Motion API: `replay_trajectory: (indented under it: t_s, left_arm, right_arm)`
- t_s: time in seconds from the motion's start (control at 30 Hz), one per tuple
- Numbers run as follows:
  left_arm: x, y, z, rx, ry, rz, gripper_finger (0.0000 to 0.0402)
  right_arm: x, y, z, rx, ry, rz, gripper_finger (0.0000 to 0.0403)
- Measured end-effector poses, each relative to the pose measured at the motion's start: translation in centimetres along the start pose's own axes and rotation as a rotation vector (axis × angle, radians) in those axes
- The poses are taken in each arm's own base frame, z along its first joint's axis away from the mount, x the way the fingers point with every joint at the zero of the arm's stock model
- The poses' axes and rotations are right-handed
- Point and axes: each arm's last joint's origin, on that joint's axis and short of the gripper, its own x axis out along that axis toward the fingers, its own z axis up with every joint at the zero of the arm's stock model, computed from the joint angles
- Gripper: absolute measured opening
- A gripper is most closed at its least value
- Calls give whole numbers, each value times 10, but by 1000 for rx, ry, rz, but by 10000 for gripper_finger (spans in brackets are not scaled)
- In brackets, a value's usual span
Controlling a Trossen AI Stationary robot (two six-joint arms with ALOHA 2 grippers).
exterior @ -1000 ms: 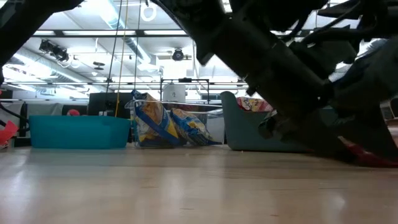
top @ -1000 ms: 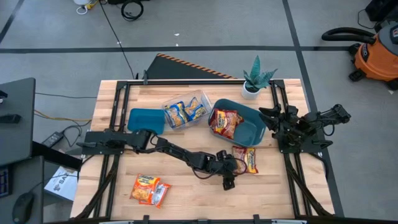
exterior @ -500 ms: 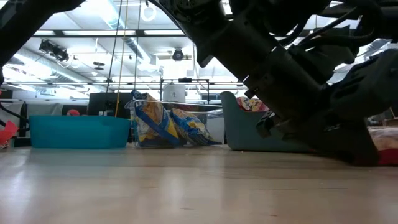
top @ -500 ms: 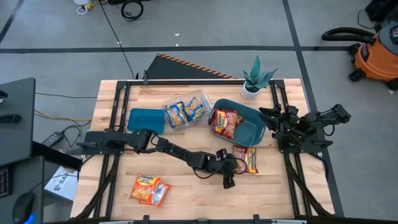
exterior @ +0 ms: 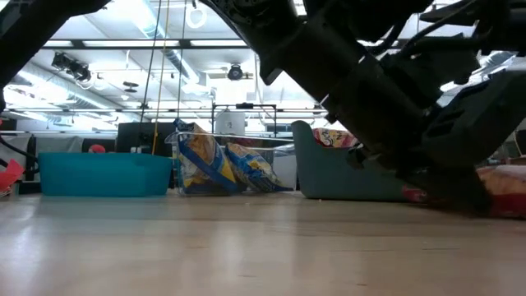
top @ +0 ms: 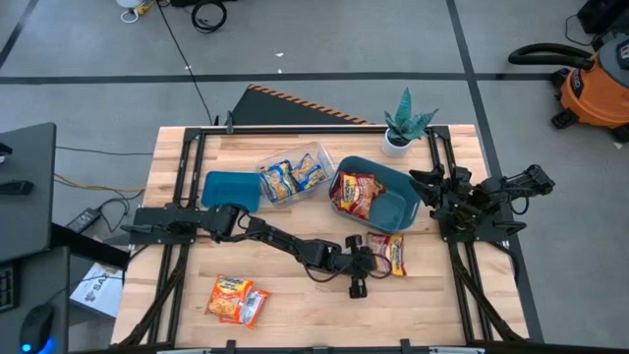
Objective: Sort Maruchan noodles
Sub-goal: Put the red noodle pack into the green bin
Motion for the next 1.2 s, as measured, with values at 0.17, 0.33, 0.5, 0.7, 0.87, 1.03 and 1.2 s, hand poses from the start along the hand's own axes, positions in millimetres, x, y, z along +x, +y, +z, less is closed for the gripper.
replay_trajectory:
  t_s: [0.17,0.33,0.5,0.7,0.87,1.03,1.2]
  left_arm:
    - [-3,-1,12,36,-16,-10,21]
    - [-13,-2,33,119,15,-4,15]
    - [-31,0,62,199,44,28,16]
    - [-55,3,90,297,79,108,16]
    - [-77,12,104,363,112,213,17]
    - [-103,25,123,364,76,295,17]
    - [-119,42,141,361,18,342,17]
  right_arm:
    - [0,0,0,0,0,0,199]
    - [0,0,0,0,0,0,199]
    - [0,0,0,0,0,0,199]
    - [0,0,0,0,0,0,199]
    - [0,0,0,0,0,0,199]
    - [0,0,0,1,-1,0,199]
    - [0,0,0,1,0,2,199]
